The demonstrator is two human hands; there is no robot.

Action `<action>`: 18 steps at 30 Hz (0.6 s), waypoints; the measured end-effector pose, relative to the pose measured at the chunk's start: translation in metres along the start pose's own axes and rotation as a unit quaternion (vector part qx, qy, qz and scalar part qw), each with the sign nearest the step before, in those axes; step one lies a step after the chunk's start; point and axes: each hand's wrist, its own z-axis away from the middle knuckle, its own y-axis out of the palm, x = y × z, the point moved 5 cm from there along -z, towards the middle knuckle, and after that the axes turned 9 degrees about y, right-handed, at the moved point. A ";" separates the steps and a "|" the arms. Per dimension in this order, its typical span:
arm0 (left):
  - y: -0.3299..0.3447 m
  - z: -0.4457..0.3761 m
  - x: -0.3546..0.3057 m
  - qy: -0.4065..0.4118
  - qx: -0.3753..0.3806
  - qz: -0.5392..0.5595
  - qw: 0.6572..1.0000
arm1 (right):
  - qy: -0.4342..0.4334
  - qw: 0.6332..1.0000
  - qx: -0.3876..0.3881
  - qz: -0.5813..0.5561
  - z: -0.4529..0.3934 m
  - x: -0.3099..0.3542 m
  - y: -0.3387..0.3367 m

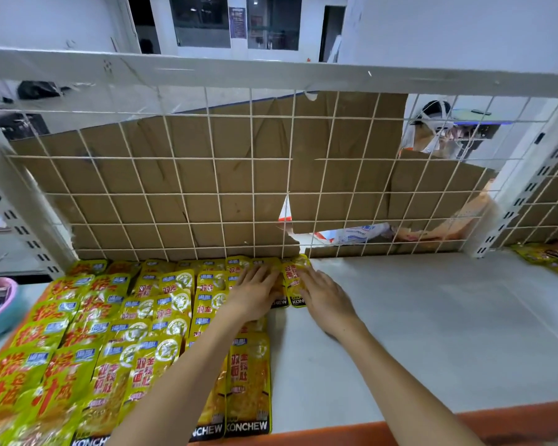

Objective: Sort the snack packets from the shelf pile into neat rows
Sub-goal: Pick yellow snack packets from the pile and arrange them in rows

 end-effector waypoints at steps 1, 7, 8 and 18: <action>-0.001 0.000 0.000 0.001 0.000 0.004 1.000 | 0.004 1.000 0.002 -0.001 0.000 0.001 0.000; -0.006 -0.006 0.000 -0.011 0.015 0.036 0.999 | 0.019 0.999 0.019 0.018 -0.002 0.008 -0.005; -0.007 -0.008 0.000 -0.016 0.018 0.042 0.999 | 0.024 0.999 0.026 0.020 -0.002 0.010 -0.008; -0.041 0.007 -0.006 -0.010 -0.111 0.024 0.993 | 0.057 0.997 -0.029 -0.053 0.038 0.008 -0.048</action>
